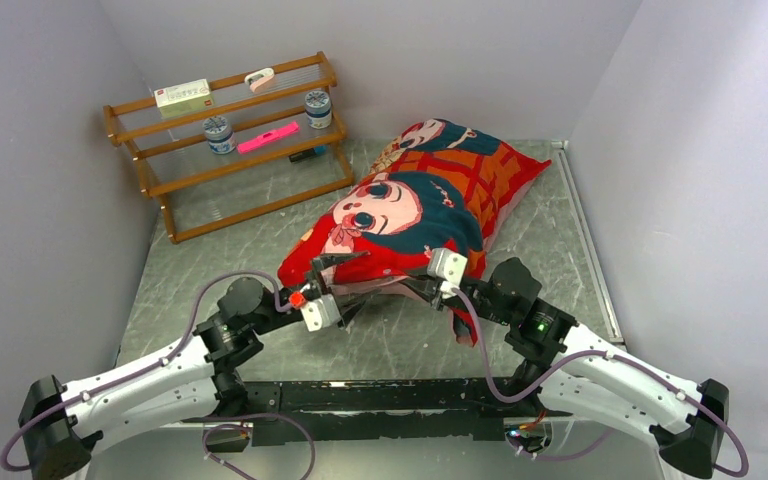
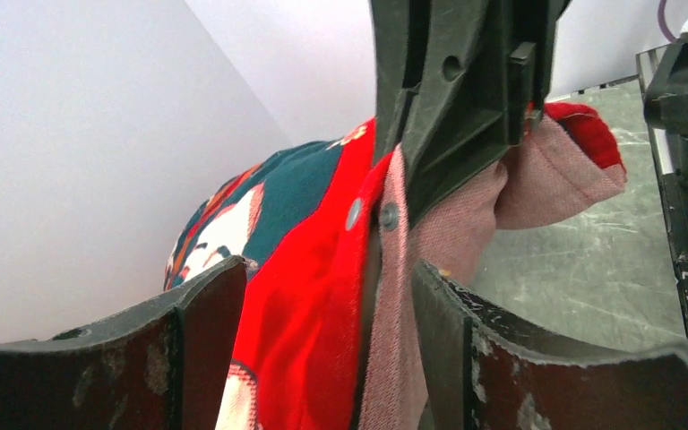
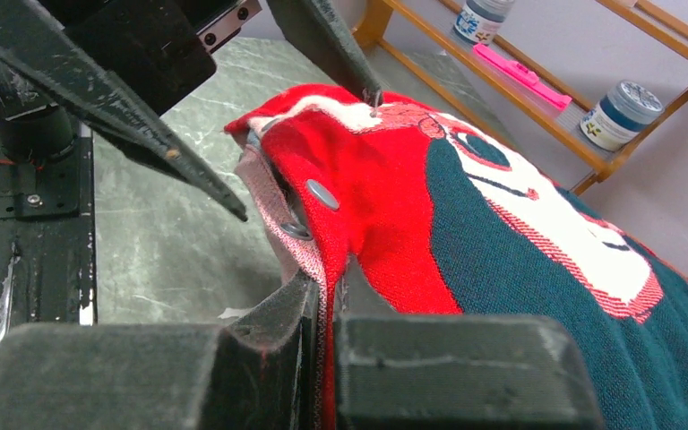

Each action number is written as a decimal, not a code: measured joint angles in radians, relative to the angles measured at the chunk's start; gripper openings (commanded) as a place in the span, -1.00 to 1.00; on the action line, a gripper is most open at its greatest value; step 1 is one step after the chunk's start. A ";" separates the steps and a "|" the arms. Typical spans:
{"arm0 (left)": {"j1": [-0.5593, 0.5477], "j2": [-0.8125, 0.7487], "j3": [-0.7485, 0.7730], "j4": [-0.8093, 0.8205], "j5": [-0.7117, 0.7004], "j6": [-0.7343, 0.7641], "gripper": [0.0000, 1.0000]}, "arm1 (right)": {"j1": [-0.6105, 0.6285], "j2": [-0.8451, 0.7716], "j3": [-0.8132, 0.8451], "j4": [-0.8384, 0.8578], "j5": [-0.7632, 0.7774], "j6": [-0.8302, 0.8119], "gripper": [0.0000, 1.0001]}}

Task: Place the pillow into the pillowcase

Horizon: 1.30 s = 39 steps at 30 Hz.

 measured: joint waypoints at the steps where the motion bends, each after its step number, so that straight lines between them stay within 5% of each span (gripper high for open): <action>1: -0.014 0.003 -0.008 0.019 -0.006 0.008 0.41 | 0.000 0.000 -0.002 0.003 0.000 0.000 -1.00; 15: -0.135 0.101 -0.012 0.070 -0.014 0.113 0.19 | 0.000 -0.008 -0.014 0.027 0.011 0.002 -1.00; 39: -0.146 0.149 -0.012 0.145 -0.032 0.131 0.01 | 0.000 -0.012 -0.035 0.081 0.035 0.007 -1.00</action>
